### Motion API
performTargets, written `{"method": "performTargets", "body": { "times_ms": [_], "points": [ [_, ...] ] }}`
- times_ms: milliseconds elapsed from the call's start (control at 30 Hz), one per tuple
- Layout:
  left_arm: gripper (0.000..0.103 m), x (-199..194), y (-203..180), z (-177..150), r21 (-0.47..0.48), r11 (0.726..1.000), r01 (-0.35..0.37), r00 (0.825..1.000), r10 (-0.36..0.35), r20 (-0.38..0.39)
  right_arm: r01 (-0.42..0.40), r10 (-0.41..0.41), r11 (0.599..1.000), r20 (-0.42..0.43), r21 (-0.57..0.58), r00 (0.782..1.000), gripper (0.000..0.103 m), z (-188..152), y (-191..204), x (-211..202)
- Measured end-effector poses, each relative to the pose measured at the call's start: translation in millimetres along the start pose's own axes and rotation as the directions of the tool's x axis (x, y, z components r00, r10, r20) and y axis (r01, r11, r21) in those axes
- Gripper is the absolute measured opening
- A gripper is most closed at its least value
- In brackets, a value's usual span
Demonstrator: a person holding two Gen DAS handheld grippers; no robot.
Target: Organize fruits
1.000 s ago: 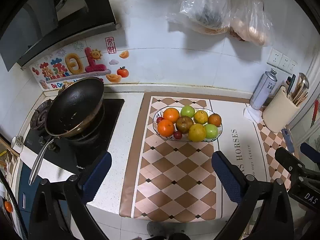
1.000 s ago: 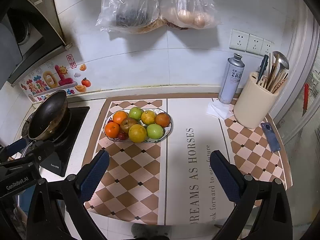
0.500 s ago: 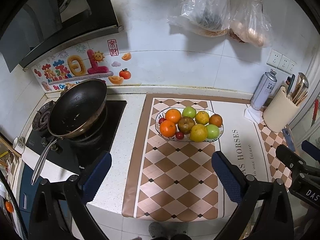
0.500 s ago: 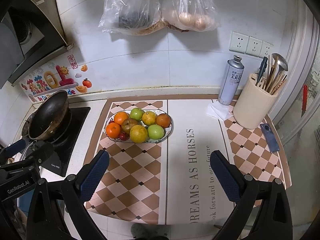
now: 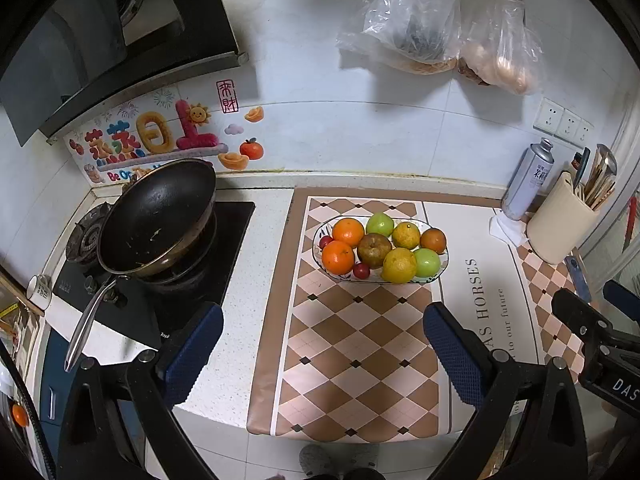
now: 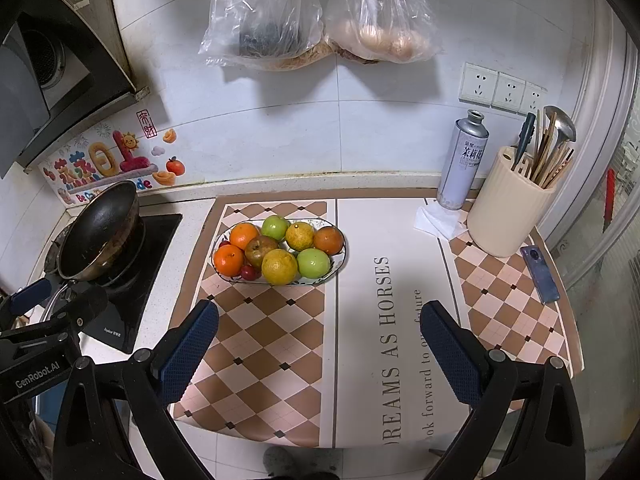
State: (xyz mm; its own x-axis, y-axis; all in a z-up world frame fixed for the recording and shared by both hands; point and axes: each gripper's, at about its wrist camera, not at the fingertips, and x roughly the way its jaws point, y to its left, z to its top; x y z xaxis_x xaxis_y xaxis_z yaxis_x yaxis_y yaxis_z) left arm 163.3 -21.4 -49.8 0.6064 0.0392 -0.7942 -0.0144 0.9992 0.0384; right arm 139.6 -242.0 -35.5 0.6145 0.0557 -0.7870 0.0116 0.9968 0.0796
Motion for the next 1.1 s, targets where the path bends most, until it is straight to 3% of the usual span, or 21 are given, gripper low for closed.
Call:
{"method": "performTargets", "body": {
  "times_ms": [1100],
  "points": [
    [0.102, 1.2, -1.1, -0.3, 0.022, 1.000, 0.022, 1.000, -0.022, -0.004, 0.019, -0.019, 1.000, -0.003, -0.025, 1.000, 0.103, -0.4, 1.4, 2.0]
  ]
}}
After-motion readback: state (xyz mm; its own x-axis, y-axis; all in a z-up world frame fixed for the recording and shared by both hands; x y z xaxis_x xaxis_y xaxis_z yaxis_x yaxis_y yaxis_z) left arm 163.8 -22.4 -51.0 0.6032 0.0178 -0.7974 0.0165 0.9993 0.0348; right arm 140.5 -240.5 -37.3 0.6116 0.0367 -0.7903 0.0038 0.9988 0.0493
